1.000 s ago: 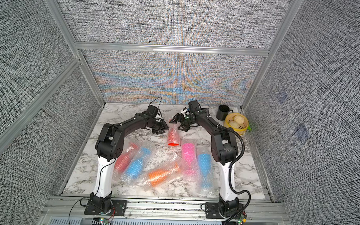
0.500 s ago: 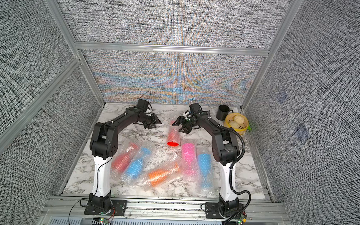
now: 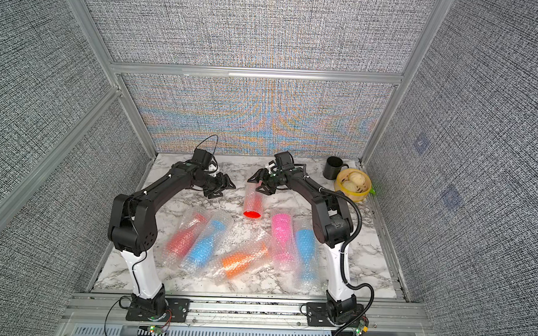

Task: Unpack wine glasses from bubble wrap
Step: Unwrap the bubble wrap at the center of the board.

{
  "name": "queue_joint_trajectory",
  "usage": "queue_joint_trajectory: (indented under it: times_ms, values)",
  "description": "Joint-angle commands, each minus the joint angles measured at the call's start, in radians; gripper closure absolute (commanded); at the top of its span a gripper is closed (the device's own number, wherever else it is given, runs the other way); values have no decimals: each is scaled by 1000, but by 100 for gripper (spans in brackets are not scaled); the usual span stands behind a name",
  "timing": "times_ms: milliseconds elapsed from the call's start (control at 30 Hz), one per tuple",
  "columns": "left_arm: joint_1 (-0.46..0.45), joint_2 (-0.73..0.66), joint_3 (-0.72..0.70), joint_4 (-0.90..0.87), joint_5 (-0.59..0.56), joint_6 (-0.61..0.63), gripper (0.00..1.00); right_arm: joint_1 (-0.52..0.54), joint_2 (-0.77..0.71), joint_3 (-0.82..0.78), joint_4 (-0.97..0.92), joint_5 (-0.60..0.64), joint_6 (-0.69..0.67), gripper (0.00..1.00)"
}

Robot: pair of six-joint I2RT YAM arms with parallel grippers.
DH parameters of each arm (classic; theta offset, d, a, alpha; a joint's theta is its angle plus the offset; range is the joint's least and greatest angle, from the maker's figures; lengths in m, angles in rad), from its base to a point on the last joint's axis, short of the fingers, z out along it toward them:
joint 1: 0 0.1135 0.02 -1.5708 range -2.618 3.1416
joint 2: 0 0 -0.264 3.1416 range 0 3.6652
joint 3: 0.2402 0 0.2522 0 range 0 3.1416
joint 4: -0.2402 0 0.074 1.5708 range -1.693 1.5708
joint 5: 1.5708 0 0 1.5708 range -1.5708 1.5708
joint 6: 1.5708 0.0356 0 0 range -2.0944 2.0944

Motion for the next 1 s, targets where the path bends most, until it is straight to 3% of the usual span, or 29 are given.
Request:
queue_joint_trajectory:
  times_ms: [0,200,433,633,867,967]
  values:
    - [-37,-14,-21,35,27,22,28,10,18,13,66,-15,91,38]
    - [-96,48,38,-18,-58,81,27,20,49,26,107,-9,139,39]
    - [-101,186,163,-88,-149,120,30,23,55,23,124,-4,154,40]
    - [-101,242,233,-83,-116,109,35,22,15,22,75,24,113,41]
    - [-100,244,235,-86,-106,113,40,9,-109,-23,-183,240,-69,47]
    - [-101,235,221,-83,-100,115,41,14,-97,-16,-278,295,-107,47]
